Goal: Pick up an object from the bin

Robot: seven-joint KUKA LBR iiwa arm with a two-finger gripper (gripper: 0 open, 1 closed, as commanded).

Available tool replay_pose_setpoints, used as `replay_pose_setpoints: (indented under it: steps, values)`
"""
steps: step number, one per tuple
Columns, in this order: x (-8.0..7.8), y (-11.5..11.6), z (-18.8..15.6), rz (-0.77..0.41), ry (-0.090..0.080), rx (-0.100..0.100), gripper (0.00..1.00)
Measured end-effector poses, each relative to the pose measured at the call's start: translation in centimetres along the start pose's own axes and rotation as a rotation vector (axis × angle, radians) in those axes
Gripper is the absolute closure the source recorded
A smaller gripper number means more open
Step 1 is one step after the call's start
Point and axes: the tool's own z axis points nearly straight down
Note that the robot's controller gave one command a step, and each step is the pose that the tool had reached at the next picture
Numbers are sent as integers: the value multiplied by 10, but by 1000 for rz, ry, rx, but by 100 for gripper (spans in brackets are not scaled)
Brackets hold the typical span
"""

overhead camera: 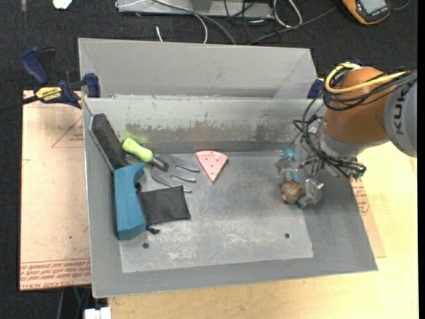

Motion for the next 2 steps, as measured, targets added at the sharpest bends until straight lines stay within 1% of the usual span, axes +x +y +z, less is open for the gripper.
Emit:
replay_pose_setpoints:
  steps: [1, 2]
  values:
    - [9, 3, -80, -13, 3, -1, 100]
    - [-1, 15, -154, 2, 5, -4, 100]
